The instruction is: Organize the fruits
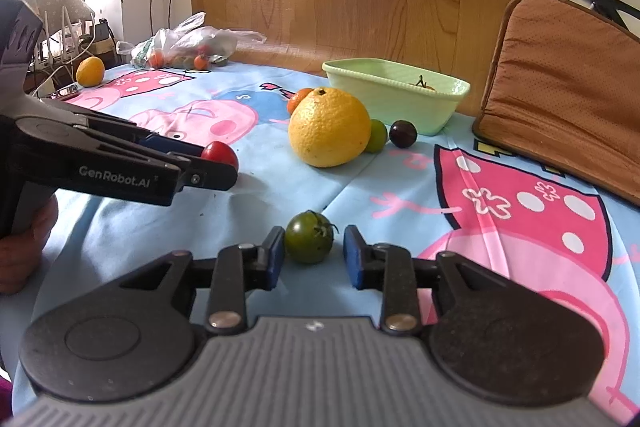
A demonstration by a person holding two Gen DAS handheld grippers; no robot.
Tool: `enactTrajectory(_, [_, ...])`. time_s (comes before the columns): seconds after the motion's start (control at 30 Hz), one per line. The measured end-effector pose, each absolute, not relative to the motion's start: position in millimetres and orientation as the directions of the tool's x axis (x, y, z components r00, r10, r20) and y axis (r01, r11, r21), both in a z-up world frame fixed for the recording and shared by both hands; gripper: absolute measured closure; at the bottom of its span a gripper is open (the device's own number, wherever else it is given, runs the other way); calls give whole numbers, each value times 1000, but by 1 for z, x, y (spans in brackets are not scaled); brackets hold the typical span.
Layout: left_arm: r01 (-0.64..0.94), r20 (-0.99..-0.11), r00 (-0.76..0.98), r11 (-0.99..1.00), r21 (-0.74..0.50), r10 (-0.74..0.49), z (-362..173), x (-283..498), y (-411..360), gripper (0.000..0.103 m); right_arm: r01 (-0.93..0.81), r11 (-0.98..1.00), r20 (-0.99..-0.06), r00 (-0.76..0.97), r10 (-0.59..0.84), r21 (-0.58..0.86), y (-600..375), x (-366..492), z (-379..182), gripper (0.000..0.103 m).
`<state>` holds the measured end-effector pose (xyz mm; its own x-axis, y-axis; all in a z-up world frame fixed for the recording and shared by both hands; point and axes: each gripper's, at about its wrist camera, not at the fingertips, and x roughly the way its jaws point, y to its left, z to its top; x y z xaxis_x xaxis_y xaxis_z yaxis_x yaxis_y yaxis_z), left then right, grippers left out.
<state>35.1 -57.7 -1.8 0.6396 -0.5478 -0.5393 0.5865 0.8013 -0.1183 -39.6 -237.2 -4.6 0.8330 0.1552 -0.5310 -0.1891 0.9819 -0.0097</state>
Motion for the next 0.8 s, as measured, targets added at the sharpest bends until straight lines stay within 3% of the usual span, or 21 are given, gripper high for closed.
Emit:
enactTrajectory(0.13, [585,-543,639,803,-118,-545,-2,36,-58,61,-193,981,-531,832,162,-2,-237,-42,-5,66])
enactTrajectory(0.2, [585,-544,639,803,-115,-544,-3,36,-59,61,-201,980,-532,829,172,5,-238,-44,-5,60])
enactTrajectory(0.8, [593,-535,638,797,-118,-554,-2,34,-57,61,-194,981,-531,831,165,2,-236,-45,-5,57])
